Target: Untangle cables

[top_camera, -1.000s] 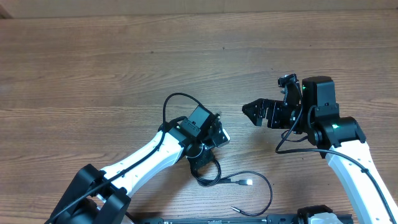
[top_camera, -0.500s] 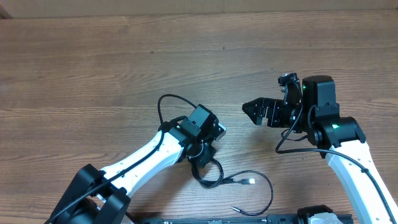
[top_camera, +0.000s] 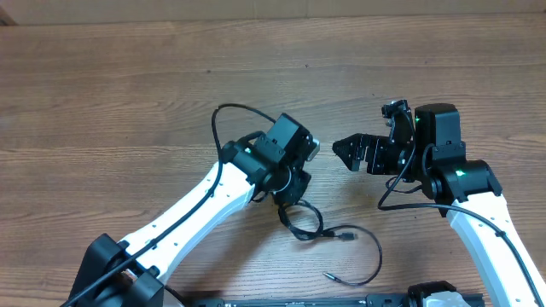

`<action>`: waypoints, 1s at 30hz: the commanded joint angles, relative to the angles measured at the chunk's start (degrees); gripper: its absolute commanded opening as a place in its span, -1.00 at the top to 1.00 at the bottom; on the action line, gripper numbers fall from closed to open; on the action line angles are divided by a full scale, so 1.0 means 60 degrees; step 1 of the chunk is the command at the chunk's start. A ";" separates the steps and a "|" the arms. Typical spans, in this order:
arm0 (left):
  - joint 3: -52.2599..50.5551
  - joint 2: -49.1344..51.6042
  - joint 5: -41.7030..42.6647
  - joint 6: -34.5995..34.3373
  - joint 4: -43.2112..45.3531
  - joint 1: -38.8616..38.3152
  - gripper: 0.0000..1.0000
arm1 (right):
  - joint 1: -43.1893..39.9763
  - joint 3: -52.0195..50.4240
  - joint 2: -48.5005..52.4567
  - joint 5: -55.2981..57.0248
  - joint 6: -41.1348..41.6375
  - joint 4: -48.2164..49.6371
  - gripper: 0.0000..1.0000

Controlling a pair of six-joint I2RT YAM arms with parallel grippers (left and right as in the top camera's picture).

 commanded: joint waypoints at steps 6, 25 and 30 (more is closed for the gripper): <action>0.1264 -0.0066 0.0058 -0.0503 -0.0361 -0.0051 0.92 | -0.0055 0.0160 0.0004 0.0098 0.0033 0.0033 -1.00; 0.2801 -0.0076 0.1093 -0.3668 -0.1184 0.2109 0.92 | -0.0051 0.0160 0.0004 -0.0841 0.0284 0.0095 -1.00; 0.2801 -0.0076 0.1687 -0.4000 -0.1169 0.2503 0.91 | -0.0044 0.0160 0.0004 -0.1657 0.0291 0.0415 -1.00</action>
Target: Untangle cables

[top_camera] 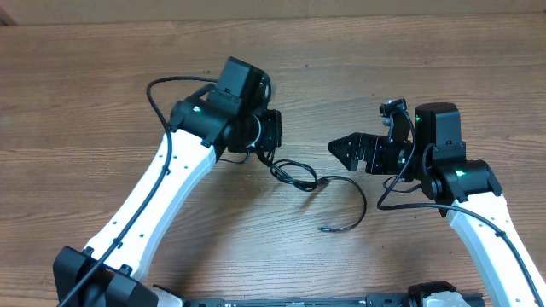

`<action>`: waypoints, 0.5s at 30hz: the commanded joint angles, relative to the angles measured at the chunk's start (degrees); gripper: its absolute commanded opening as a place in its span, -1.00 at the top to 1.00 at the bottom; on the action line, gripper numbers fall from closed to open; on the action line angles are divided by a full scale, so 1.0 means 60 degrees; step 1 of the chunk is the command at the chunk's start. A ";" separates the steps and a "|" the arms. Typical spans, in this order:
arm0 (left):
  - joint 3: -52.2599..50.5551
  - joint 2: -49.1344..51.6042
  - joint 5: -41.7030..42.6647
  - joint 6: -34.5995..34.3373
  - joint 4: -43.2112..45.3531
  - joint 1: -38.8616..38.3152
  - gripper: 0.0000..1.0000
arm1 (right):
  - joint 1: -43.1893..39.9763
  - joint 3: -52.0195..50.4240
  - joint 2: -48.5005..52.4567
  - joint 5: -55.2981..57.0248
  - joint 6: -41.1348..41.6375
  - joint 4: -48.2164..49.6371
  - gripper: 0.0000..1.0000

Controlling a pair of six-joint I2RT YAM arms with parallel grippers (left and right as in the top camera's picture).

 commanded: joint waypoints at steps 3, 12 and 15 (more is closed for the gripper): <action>0.0321 -0.0076 0.1049 -0.0495 0.0091 0.0295 0.92 | -0.0036 0.0160 0.0004 -0.0754 0.0044 0.0131 -1.00; 0.0321 -0.0073 0.2444 -0.5133 0.0539 0.0630 0.91 | -0.0033 0.0160 0.0004 -0.1563 -0.0007 0.0506 -1.00; 0.0321 -0.0073 0.2368 -0.5697 0.0605 0.0634 0.92 | -0.0033 0.0160 0.0004 -0.1559 -0.0004 0.0503 -1.00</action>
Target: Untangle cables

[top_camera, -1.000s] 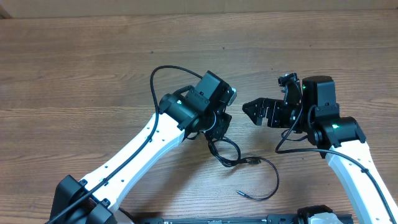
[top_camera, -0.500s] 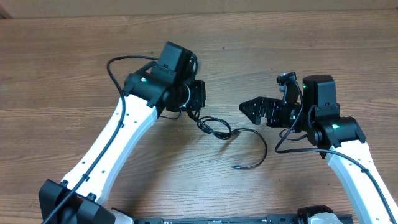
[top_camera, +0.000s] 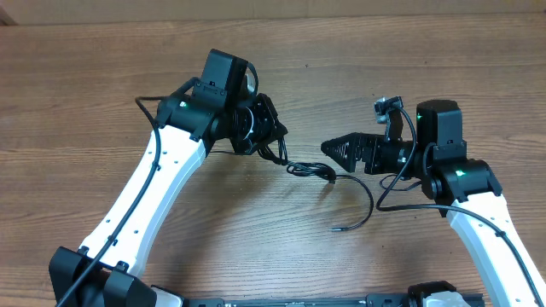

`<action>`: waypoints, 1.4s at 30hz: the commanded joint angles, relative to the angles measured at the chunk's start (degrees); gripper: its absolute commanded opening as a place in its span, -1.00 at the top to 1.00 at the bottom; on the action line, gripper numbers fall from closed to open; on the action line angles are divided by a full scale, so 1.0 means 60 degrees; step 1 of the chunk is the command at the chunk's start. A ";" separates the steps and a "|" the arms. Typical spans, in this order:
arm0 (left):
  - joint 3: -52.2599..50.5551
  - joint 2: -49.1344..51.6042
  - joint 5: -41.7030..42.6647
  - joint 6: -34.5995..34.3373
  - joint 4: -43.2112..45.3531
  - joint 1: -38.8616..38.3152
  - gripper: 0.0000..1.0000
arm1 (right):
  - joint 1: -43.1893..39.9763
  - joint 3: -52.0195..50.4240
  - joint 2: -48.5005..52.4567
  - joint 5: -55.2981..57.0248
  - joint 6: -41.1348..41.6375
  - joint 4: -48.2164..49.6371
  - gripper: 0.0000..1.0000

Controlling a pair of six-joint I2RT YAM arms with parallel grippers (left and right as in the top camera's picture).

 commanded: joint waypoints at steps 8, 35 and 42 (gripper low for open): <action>0.0317 -0.0073 -0.0208 -0.3974 0.0036 0.0484 0.92 | -0.0036 0.0160 0.0000 -0.0466 0.1840 0.0280 -1.00; 0.0313 -0.0073 0.3475 -0.7814 -0.0255 0.1792 0.92 | 0.1814 0.0160 0.0004 -0.0594 0.2284 0.2007 -0.98; 0.0313 -0.0073 0.3898 -0.7807 -0.0255 0.1840 0.92 | 0.2514 0.0160 0.0004 -0.1191 0.0514 0.2339 -0.97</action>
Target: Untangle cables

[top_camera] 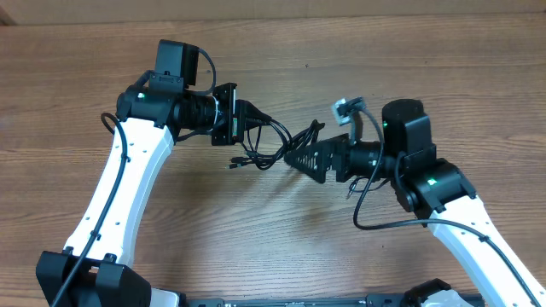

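A bundle of thin black cables (275,139) hangs stretched between my two grippers above the wooden table (102,68). My left gripper (246,126) points right and is shut on the left part of the bundle. My right gripper (294,159) points left, its fingers closed to a point on the right part of the tangle. One loose plug end (233,163) dangles below the left gripper. Another strand loops up past the right fingers (317,128). Where exactly the right fingers pinch is hidden among the loops.
The right arm's own wiring (363,209) hangs in a loop under its wrist. The left arm's base (77,273) stands at the front left, and the table's front edge (281,300) runs along the bottom.
My left gripper has moved left and up with the cables. The right gripper has moved left into the tangle and closed on it. The long trailing end no longer lies on the table.
My left gripper first held the tangle near the table's front, a long end curling on the wood. It then held the bundle farther back and left, the end trailing. The right gripper waited at the right, and now both grippers hold the bundle between them.
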`<action>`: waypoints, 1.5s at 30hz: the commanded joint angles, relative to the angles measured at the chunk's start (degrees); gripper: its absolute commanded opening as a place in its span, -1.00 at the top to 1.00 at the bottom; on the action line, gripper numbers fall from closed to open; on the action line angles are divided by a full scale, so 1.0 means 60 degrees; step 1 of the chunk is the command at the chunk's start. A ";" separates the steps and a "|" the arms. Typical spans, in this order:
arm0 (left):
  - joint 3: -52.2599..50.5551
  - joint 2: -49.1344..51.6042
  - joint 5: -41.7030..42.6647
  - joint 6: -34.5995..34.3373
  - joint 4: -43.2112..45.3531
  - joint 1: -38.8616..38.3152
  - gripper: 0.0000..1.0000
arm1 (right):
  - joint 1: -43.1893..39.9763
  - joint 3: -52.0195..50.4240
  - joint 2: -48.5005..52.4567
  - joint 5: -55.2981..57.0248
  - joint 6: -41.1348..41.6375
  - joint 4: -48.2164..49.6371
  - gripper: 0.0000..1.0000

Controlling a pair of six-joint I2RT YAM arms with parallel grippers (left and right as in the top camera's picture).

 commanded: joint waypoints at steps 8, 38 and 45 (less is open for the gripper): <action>0.0284 -0.0069 0.0641 0.0310 -0.0098 -0.0033 0.92 | 0.0415 0.0153 -0.0004 -0.0197 -0.0900 0.0423 -0.75; 0.0284 -0.0069 0.0204 0.0313 -0.0208 -0.0699 0.85 | 0.0426 0.0153 0.0710 0.0022 -0.1089 0.0761 0.92; 0.0284 -0.0069 -0.0736 0.0692 -0.0208 -0.0525 -0.07 | 0.0000 0.0153 0.0710 0.0313 -0.0058 0.0718 0.93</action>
